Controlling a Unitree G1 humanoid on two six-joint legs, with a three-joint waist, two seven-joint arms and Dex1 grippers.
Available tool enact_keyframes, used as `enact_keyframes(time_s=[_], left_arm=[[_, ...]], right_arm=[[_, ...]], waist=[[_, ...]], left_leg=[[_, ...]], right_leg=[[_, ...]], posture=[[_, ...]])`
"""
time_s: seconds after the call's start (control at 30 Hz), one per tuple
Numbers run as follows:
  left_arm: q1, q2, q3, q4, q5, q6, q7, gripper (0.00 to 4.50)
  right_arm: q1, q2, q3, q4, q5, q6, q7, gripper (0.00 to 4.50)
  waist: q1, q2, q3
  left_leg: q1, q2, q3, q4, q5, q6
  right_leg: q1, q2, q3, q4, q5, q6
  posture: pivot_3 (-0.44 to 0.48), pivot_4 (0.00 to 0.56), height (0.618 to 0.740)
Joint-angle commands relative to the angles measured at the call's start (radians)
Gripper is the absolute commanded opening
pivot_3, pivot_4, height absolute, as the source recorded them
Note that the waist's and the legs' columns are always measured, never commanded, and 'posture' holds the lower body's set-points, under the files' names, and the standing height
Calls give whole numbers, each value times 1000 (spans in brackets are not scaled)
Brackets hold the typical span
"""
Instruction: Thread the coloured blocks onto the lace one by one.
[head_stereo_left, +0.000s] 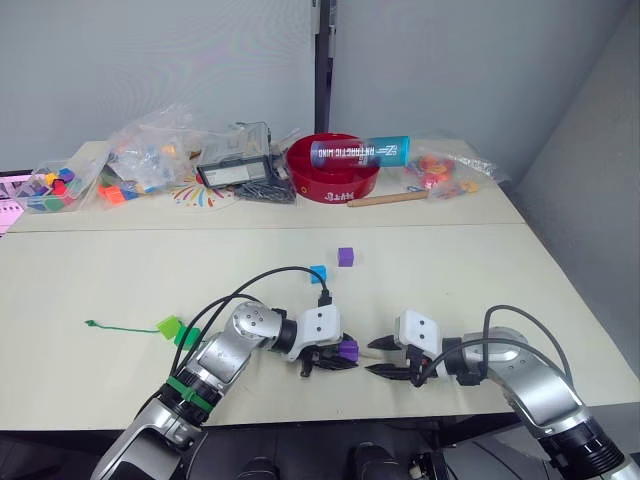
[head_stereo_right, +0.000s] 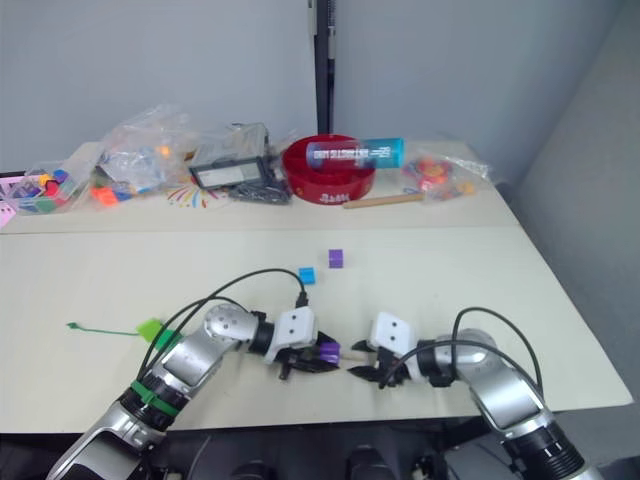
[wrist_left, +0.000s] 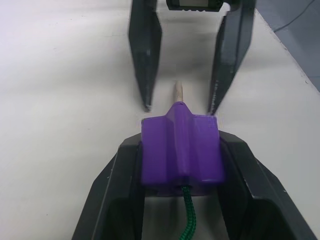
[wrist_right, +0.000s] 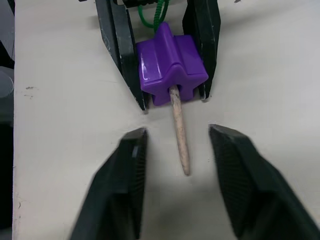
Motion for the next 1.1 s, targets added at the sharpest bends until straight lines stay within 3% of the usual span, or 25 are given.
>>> enact_keyframes(time_s=[0.03, 0.1, 0.3, 0.53, 0.63, 0.73, 0.87, 1.1], left_arm=[[-15, 4, 6, -11, 8, -9, -8, 1384], [-12, 9, 8, -16, 3, -8, -14, 1384], [0, 39, 29, -42, -8, 3, -21, 1384], [105, 282, 175, -90, -35, 7, -61, 1384], [168, 390, 245, -41, -39, -41, -78, 1384], [203, 438, 279, -12, -47, -74, -88, 1384], [291, 569, 393, 156, -67, -201, -146, 1384], [344, 649, 458, 288, -87, -310, -202, 1384]], right_arm=[[-11, -10, -6, 8, -12, -21, 0, 585], [-14, -11, -4, 18, -16, -27, -1, 0], [-23, -7, 3, 28, -19, -38, -3, 0], [-88, -20, 22, 43, -15, -49, 45, 0], [-108, -25, 21, 59, -17, -58, 60, 0], [-111, -27, 21, 66, -18, -65, 67, 0], [-113, -24, 27, 79, -23, -79, 72, 0], [-122, -20, 32, 95, -25, -94, 80, 0]], waist=[[0, 0, 0], [0, 0, 0], [-1, 0, 0], [-14, 0, 0], [-18, 0, 0], [-23, 1, 0], [-34, 1, 0], [-35, 13, 0]], left_leg=[[0, 0, 0, 0, 0, 0], [0, 0, 0, 0, 0, 0], [0, 0, 0, 0, 0, 0], [2, 1, 0, 0, 0, 0], [1, 1, 0, 0, 0, 0], [3, 2, 0, -1, 0, 0], [4, 2, 1, -1, 0, 0], [5, 3, 2, -3, 0, 0]], right_leg=[[0, 0, 0, 0, 0, 0], [0, 0, 0, 0, 0, 0], [0, 0, 0, 0, 0, 0], [0, 1, 0, 1, 0, 0], [0, 1, 0, 1, 0, 0], [0, 1, 0, 1, 0, -1], [0, 2, 0, 1, 0, -1], [-1, 3, 0, 3, -3, 1]], posture=[[0, 150, 731], [0, 150, 731], [0, 150, 731], [0, 150, 731], [0, 150, 731], [0, 150, 731], [0, 150, 731], [0, 150, 731]])
